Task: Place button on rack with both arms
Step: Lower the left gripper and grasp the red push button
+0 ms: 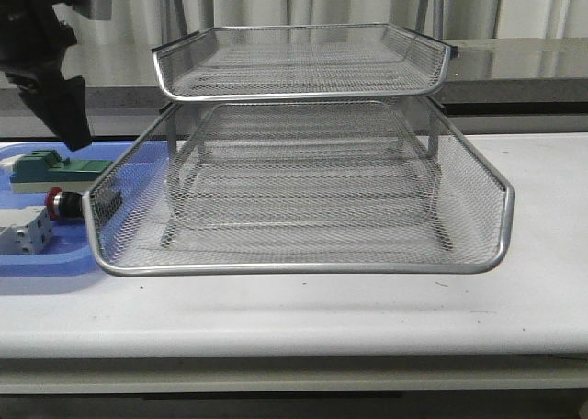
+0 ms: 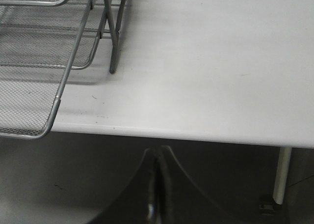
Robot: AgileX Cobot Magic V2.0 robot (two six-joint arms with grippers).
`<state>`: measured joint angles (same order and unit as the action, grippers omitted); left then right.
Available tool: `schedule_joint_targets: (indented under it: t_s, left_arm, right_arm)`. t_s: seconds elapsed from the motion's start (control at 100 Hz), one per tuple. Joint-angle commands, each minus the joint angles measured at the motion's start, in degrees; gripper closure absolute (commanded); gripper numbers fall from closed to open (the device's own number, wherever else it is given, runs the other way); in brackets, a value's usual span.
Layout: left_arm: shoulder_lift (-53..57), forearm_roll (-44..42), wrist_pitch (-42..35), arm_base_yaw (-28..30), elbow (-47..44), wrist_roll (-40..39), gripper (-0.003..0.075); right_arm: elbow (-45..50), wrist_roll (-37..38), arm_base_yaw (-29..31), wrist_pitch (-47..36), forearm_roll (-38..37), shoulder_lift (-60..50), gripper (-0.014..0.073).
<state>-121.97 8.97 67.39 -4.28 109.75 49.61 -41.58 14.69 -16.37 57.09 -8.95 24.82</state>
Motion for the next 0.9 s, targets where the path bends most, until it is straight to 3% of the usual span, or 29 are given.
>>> schedule_joint_targets:
  t_s: [0.0,0.41,0.89]
  left_arm:
    - [1.89,1.49,-0.98,-0.04,1.91,0.99,0.0101]
    - [-1.53,3.27,-1.95,-0.04,1.91,12.7,0.0101]
    - [-1.75,4.54,-4.5,-0.04,1.8,15.63,0.0101]
  right_arm:
    - [-1.82,-0.11,0.0,-3.52,-1.33,0.34,0.0703]
    - [-1.82,-0.11,0.0,-3.52,-1.33,0.34,0.0703]
    - [-1.82,-0.11,0.0,-3.52,-1.33,0.34,0.0703]
